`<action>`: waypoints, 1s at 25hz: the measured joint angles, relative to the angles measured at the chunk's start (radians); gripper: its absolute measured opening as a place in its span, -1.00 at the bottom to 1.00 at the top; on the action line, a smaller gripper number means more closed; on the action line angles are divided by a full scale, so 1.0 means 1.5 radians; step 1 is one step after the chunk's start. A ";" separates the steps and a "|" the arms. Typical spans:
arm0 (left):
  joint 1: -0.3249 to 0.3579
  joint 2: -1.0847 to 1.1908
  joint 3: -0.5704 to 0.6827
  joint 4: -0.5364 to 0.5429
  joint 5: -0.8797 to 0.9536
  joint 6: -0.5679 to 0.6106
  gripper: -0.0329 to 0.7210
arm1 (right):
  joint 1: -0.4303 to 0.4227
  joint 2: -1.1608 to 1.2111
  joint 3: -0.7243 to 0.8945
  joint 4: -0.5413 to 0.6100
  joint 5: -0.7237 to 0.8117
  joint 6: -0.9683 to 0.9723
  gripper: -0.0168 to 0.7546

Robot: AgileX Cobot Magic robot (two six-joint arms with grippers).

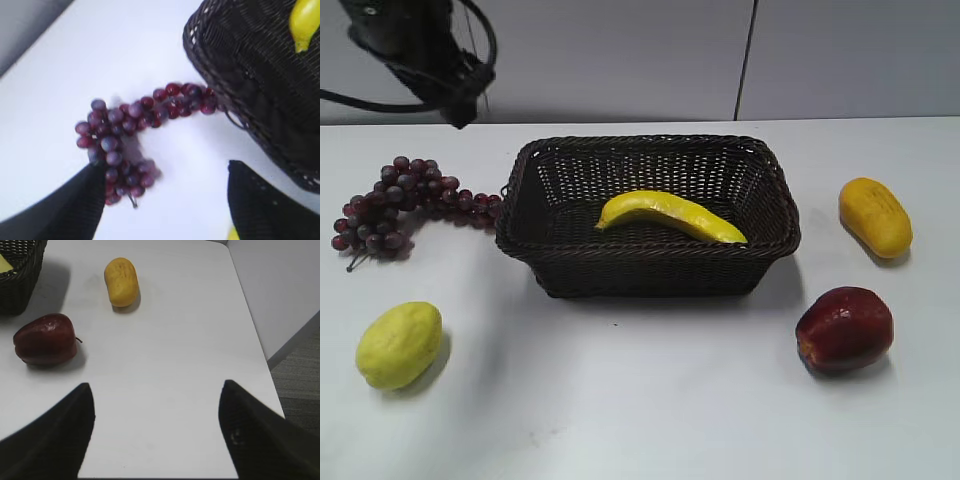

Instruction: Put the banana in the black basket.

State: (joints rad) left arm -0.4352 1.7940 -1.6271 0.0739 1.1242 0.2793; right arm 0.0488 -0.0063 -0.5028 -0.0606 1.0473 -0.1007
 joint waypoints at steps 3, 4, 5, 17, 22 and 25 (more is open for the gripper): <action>0.071 0.000 -0.007 -0.067 0.050 -0.006 0.57 | 0.000 0.000 0.000 0.000 0.000 0.000 0.57; 0.092 0.000 -0.008 -0.083 0.056 -0.010 0.57 | 0.000 0.000 0.000 0.000 0.000 0.000 0.57; 0.117 0.000 -0.008 -0.096 0.058 -0.015 0.57 | 0.000 0.000 0.000 0.000 0.000 0.000 0.57; 0.295 -0.143 0.068 -0.188 0.062 -0.040 0.56 | 0.000 0.000 0.000 0.000 0.000 0.000 0.57; 0.297 -0.266 0.222 -0.193 0.063 -0.040 0.56 | 0.000 0.000 0.000 0.000 0.000 0.000 0.57; 0.297 -0.350 0.330 -0.194 0.063 -0.040 0.56 | 0.000 0.000 0.000 0.000 0.000 0.000 0.57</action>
State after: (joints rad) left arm 0.0109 1.2690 -1.1325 -0.2164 1.2186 0.2191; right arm 0.0488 -0.0063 -0.5028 -0.0606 1.0473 -0.1007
